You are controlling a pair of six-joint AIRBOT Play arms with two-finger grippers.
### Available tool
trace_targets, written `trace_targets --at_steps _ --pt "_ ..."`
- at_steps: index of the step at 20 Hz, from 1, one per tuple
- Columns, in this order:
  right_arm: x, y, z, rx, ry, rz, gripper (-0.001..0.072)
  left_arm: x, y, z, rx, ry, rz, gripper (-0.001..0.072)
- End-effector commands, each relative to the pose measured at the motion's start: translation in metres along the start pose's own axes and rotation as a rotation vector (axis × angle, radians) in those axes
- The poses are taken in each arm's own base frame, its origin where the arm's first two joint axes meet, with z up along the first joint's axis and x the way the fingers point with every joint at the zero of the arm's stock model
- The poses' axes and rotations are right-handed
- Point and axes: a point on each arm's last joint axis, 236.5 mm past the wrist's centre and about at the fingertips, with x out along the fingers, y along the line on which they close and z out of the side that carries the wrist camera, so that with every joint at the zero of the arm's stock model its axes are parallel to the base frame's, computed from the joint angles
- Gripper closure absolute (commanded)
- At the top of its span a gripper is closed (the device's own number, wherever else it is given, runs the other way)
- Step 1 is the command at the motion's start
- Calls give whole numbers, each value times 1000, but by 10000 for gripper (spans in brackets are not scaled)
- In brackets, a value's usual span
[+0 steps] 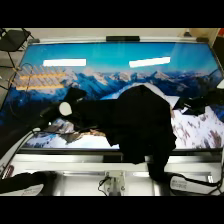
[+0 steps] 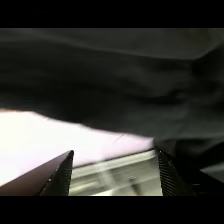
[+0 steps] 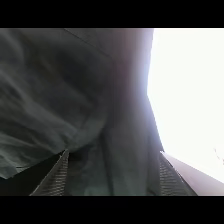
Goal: Fold the shirts.
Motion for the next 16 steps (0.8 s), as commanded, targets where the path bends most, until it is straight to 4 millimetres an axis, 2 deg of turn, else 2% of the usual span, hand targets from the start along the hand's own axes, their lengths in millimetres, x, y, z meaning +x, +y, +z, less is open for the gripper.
trace_targets --at_steps 1,3,4,5,6,7,8,10,14,16 --pt "2 -2 1 1 -11 5 34 29 -16 12 -110 -86 -103 84" --pt "4 1 2 -6 -10 21 34 38 -19 19 -133 -109 -118 85" --pt "6 7 2 -33 -5 48 34 40 -20 25 -149 -130 -124 127" --pt "10 12 2 -37 -7 76 34 39 -20 30 -170 -151 -129 202" --pt "15 15 1 -29 0 98 34 38 -21 35 -167 -172 -135 339" --pt "22 14 -1 -19 10 107 34 37 -22 37 -162 -178 -137 514" --pt "28 12 -1 -11 17 106 34 36 -23 38 -151 -182 -137 607" --pt "40 8 0 7 21 109 34 36 -23 36 -96 -178 -132 657" --pt "60 16 11 58 21 186 35 30 -26 34 -23 -182 -132 658" --pt "74 16 14 53 32 171 74 24 -27 37 0 -199 -133 658"
